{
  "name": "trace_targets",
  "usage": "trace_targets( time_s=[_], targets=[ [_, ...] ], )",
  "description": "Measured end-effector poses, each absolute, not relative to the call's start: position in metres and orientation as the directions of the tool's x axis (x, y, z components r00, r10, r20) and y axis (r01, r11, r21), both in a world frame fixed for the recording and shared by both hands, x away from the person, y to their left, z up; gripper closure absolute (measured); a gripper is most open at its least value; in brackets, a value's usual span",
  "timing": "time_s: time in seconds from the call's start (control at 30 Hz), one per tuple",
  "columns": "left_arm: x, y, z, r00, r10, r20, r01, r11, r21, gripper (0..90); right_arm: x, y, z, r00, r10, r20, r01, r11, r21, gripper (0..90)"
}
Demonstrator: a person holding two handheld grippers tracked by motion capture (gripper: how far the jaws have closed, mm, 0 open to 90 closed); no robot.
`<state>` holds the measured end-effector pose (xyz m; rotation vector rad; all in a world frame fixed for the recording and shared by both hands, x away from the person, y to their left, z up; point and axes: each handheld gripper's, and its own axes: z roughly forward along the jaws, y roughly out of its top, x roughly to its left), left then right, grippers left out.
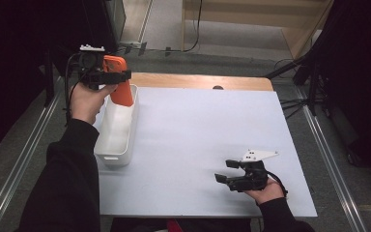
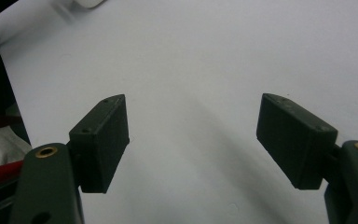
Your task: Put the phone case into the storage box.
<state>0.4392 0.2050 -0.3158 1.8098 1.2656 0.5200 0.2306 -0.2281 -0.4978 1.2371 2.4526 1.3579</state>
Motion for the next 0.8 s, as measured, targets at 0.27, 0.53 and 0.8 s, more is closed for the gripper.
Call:
trace_targets(
  time_s=[0.27, 0.53, 0.8],
  targets=[
    [0.457, 0.198, -0.320, 0.382, 0.920, -0.087, 0.543, -0.147, 0.827, 15.5, 0.231, -0.231, -0.496, -0.664, 0.686, 0.296, 0.609, 0.268, 0.746, 23.8],
    [0.472, 0.196, -0.327, 0.330, 0.942, -0.066, 0.540, -0.131, 0.831, 15.5, 0.232, -0.230, -0.497, -0.674, 0.678, 0.293, 0.604, 0.278, 0.747, 23.8],
    [0.485, 0.196, -0.337, 0.290, 0.955, -0.070, 0.543, -0.103, 0.834, 15.5, 0.233, -0.232, -0.497, -0.666, 0.687, 0.290, 0.607, 0.274, 0.746, 23.8]
  ],
)
